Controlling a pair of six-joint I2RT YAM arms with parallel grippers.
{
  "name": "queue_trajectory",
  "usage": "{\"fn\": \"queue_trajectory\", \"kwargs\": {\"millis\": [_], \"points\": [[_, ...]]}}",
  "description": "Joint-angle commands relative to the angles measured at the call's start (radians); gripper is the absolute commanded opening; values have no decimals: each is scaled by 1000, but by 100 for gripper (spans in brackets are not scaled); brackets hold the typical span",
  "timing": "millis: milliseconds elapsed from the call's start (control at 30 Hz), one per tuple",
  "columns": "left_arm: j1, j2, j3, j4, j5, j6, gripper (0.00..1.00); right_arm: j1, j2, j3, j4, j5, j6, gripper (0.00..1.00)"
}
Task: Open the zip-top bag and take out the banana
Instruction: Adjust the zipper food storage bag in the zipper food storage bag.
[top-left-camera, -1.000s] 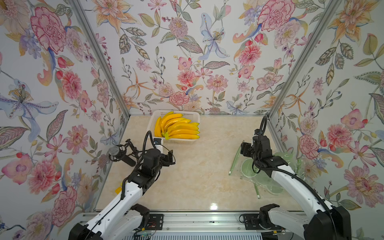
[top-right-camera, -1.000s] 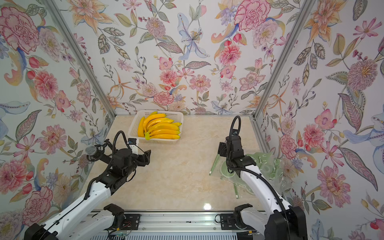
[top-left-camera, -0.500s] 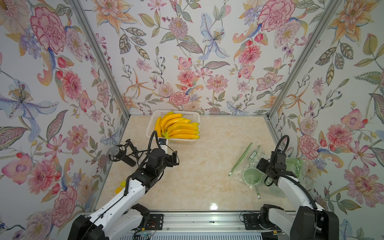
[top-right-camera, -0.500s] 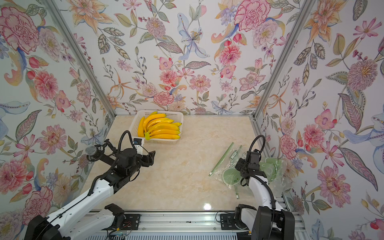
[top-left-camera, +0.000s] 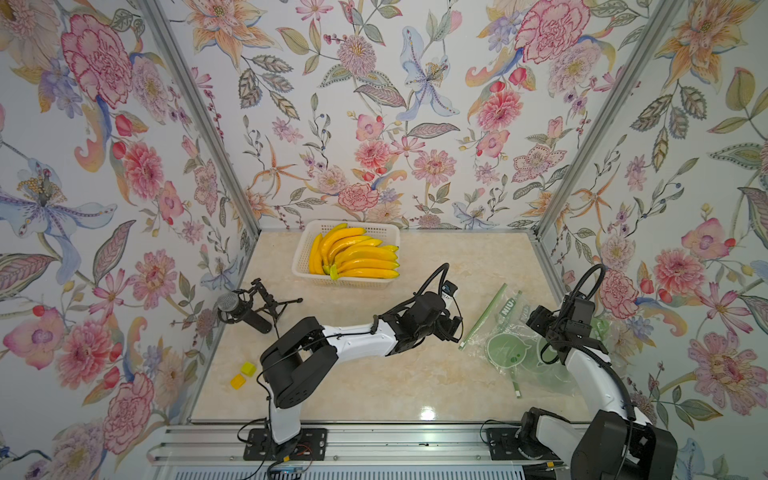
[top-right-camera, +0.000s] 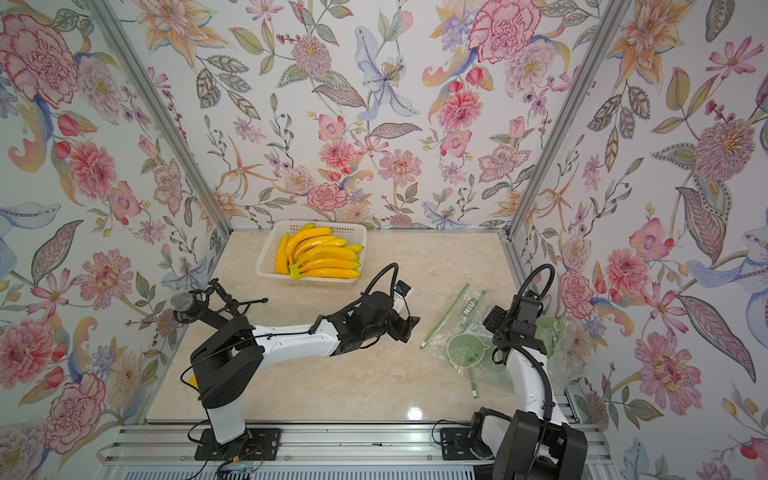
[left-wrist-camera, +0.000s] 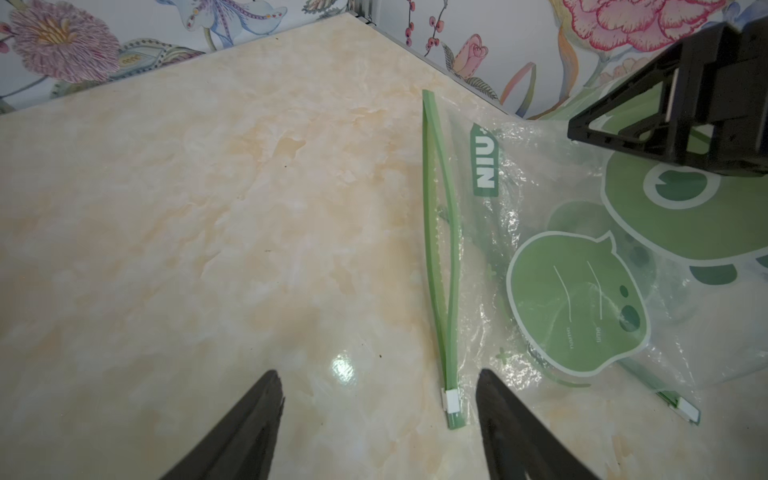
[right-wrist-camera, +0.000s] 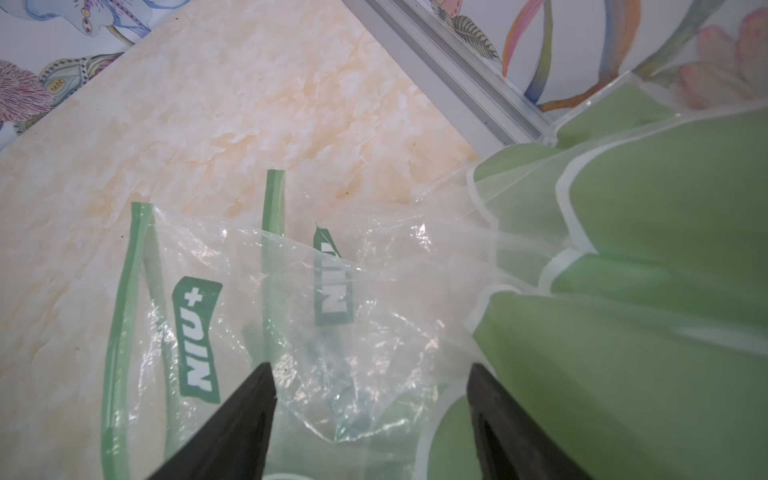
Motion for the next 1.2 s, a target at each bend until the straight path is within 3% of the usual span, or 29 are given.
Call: {"fn": "queue_trajectory", "kwargs": {"millis": [0,133,333,567,867,1167], "points": [[-23,136,138,-6,72,33,72,13,-111,-15,-54,-48,22,67],[-37,275,272,-50,86,24,66,38,-175,-45,-111,-72,58,69],[-64,344,325,-70,89,18,62,25,-143,-117,-110,-32,118,71],[-115,354,279,-42,83,-22,59,-71,-23,-104,-26,25,126,71],[-190,398,323,12,77,-88,59,-148,253,15,141,76,137,72],[-211,508,464,-17,100,-116,60,-156,405,78,290,-2,145,73]]}}
